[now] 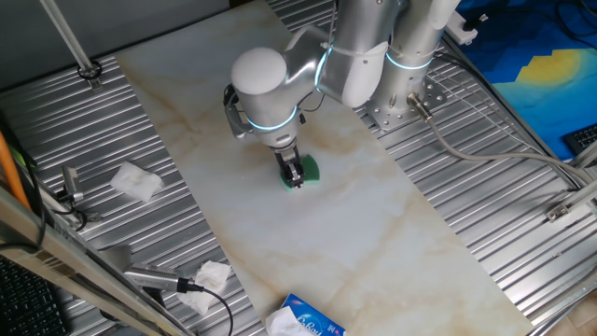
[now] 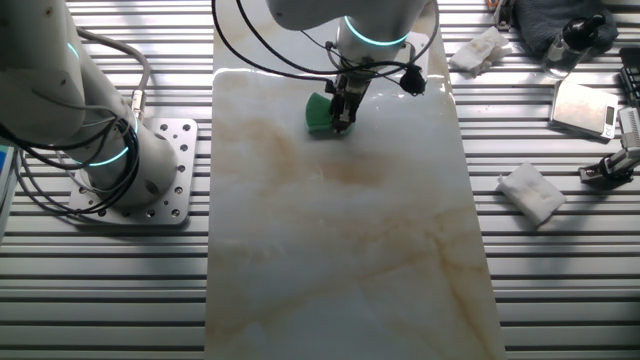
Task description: Clean the tabletop with a sponge
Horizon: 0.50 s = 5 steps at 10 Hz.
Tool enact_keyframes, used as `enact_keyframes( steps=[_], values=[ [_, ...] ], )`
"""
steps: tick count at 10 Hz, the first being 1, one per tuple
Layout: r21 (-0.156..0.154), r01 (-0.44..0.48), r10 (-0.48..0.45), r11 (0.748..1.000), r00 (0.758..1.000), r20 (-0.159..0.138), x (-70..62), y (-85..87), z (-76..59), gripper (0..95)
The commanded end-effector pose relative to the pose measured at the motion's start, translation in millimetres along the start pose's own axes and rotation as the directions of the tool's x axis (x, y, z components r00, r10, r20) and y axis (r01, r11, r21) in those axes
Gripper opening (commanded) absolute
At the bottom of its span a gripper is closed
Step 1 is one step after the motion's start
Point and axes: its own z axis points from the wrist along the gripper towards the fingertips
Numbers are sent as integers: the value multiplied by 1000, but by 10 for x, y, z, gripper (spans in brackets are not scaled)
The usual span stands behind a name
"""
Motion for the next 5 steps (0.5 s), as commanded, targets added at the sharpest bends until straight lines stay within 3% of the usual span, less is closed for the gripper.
enact_keyframes(
  steps=[1, 5],
  values=[
    [-14, -7, 7, 1000, 1000, 8, -12, 9, 3, 380],
    [-16, -21, 21, 1000, 1000, 12, -92, 89, -12, 380]
  ],
)
